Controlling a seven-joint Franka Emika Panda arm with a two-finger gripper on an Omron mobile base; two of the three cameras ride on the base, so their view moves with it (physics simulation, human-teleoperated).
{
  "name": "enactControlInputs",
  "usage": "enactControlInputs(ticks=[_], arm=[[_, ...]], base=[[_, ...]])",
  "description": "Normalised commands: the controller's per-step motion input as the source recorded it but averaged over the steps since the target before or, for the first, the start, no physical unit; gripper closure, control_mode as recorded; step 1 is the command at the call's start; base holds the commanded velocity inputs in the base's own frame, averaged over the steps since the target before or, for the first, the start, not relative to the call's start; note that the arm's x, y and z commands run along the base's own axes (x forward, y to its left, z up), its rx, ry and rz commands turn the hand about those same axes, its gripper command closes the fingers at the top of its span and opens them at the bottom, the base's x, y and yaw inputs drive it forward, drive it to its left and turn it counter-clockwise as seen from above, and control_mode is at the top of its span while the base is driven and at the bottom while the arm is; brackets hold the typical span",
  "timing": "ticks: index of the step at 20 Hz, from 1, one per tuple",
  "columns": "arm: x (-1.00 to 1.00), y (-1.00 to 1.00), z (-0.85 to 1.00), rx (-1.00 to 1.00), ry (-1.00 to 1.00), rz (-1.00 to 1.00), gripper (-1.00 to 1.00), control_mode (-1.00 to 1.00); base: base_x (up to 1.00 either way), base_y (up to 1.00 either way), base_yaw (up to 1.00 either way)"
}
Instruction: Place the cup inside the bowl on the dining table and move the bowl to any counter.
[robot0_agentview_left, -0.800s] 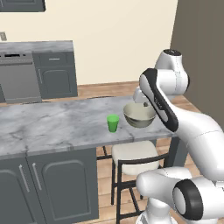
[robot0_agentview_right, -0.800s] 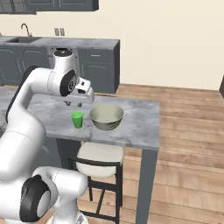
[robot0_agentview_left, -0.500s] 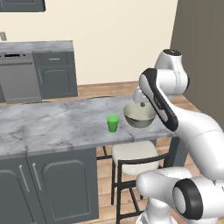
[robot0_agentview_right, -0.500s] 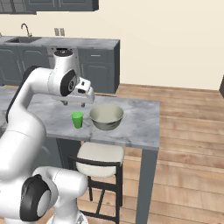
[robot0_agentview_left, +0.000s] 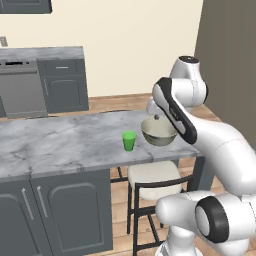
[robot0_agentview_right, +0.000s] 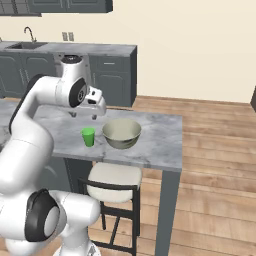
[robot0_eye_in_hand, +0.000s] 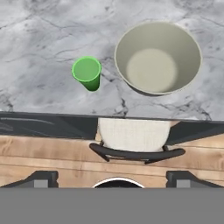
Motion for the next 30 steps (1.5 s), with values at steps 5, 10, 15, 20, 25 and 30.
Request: enactControlInputs(ticks=[5,10,15,20,25,30], arm=[[0.32,0.41,0.00,-0.01,0.00,-0.10,-1.00,-1.00],[0.12,0.15,-0.02,-0.01,0.00,-0.01,-1.00,-1.00],[0.08,0.19,-0.13,0.00,0.00,0.00,-1.00,-1.00],[0.02,0.38,-0.24,0.00,0.00,0.01,-1.00,-1.00],[0.00,0.31,-0.24,0.00,0.00,0.02,-1.00,-1.00],[0.09,0.28,-0.18,0.00,0.00,0.03,-1.00,-1.00]], base=[[0.00,0.00,0.00],[0.00,0.00,0.00],[0.00,0.00,0.00],[0.00,0.00,0.00],[0.00,0.00,0.00],[0.00,0.00,0.00]])
